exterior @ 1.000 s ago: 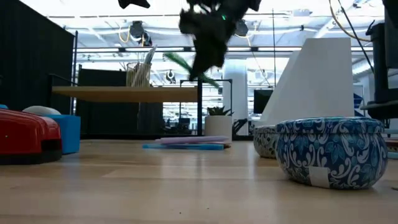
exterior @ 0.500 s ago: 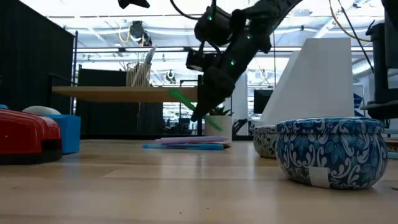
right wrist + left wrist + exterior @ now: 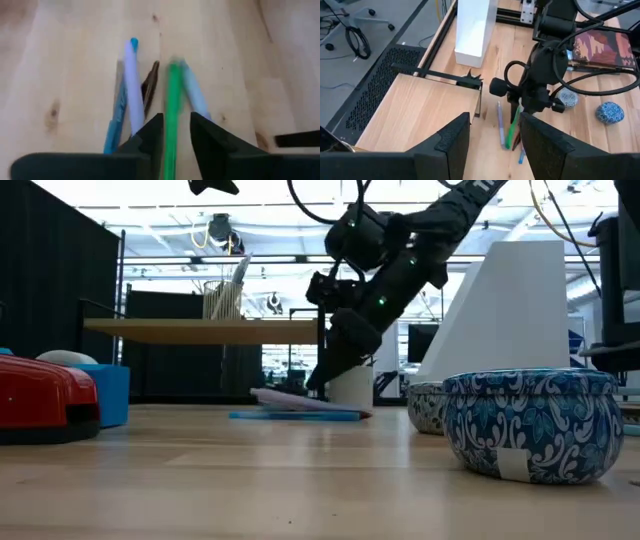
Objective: Stock shelves
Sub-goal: Remove the green pen from the gold pen holder, then remove the purple pen from the gold pen holder
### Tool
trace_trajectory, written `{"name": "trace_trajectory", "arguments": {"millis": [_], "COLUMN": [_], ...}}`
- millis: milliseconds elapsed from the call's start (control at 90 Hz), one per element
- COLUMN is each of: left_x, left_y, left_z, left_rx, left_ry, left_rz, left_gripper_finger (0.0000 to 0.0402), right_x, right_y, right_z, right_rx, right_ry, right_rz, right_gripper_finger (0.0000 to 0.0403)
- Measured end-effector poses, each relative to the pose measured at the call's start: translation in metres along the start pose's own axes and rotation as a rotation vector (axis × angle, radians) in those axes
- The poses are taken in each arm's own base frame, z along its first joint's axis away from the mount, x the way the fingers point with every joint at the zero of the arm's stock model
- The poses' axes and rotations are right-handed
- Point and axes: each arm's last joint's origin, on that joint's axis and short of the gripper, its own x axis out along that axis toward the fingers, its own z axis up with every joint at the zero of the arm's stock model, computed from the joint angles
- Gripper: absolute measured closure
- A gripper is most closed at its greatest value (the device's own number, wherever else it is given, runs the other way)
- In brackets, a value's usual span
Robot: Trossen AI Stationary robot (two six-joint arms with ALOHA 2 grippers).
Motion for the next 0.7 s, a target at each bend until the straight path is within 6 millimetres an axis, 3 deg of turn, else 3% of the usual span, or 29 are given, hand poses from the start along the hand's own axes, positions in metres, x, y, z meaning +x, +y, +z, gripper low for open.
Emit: {"name": "trace_trajectory", "arguments": {"millis": [133, 267, 478, 700], "left_x": [0.000, 0.000, -0.002, -0.005], "left_y": [0.000, 0.000, 0.007, 0.020], "left_z": [0.000, 0.000, 0.002, 0.004], "left_rx": [-0.006, -0.010, -0.059, -0.097], "left_ry": [0.000, 0.003, -0.027, -0.057], "left_rz": [0.000, 0.017, 0.061, 0.184], "left_gripper_finger": [0.0244, 0.0244, 0.0244, 0.0244], "right_x": [-0.001, -0.011, -0.048, -0.091], "right_y": [-0.001, -0.003, -0.019, -0.049], "right_z": [0.002, 0.023, 0.061, 0.090], "right_rx": [0.046, 0.077, 0.035, 0.069], "right_ry": [0.003, -0.017, 0.007, 0.002], "right_rz": [-0.003, -0.003, -0.021, -0.047], "right_gripper_finger": [0.0257, 0.0203, 0.0138, 0.0120]}}
